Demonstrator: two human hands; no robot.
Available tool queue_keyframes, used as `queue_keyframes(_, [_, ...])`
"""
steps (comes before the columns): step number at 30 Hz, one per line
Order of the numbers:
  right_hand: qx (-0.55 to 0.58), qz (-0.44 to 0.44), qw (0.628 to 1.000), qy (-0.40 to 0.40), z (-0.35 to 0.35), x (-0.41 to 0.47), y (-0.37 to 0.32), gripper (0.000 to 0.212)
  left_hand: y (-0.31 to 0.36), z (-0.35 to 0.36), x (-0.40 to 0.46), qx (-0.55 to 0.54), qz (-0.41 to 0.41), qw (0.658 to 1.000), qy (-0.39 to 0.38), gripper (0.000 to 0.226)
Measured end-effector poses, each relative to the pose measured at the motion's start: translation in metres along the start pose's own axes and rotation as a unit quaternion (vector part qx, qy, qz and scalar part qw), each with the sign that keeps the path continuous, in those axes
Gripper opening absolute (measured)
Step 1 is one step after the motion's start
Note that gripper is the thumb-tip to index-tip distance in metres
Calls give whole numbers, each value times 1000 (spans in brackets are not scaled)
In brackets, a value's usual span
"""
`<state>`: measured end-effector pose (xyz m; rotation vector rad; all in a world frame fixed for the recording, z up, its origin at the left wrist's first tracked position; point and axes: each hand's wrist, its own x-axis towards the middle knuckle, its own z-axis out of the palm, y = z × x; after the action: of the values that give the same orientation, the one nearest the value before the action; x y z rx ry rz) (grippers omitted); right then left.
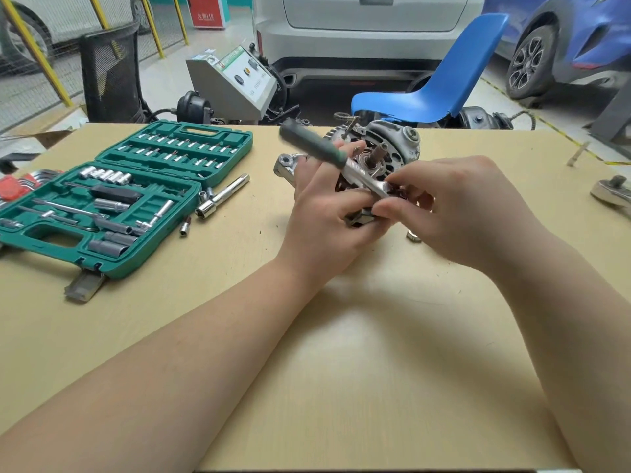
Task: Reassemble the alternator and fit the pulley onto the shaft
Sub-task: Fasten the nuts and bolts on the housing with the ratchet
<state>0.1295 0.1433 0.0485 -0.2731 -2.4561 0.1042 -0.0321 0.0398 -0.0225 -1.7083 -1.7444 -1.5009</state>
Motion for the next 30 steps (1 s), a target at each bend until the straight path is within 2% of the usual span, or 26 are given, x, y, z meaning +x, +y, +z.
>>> queue_keyframes(2, [-10, 4, 1000, 2, 1, 3, 0, 34, 0, 0, -1, 15, 7, 1000, -7, 9])
queue_keyframes(5, [28, -28, 998, -39, -4, 2, 5, 22, 1, 0, 1, 13, -3, 1000, -11, 12])
queue_keyframes(8, [50, -47, 996, -65, -7, -2, 9, 22, 0, -1, 0, 26, 1, 999, -21, 13])
queue_keyframes(11, [27, -22, 998, -43, -2, -3, 4, 24, 0, -1, 1, 20, 0, 1000, -14, 12])
queue_keyframes(15, [-20, 30, 999, -4, 1, 2, 1, 47, 2, -1, 1, 17, 5, 1000, -6, 6])
queue_keyframes(21, [27, -32, 998, -52, -9, -3, 11, 25, 0, 0, 1, 45, 25, 999, -13, 16])
queue_keyframes(24, [0, -27, 999, -40, -6, -6, 7, 28, -1, -1, 1, 36, 7, 999, -16, 14])
queue_keyframes(27, [-32, 19, 999, -5, 0, -1, 1, 39, -1, 0, 0, 34, 19, 999, -7, 10])
queue_keyframes(30, [-36, 29, 999, -11, 1, 2, 2, 42, 1, 0, 0, 27, 16, 999, -4, 10])
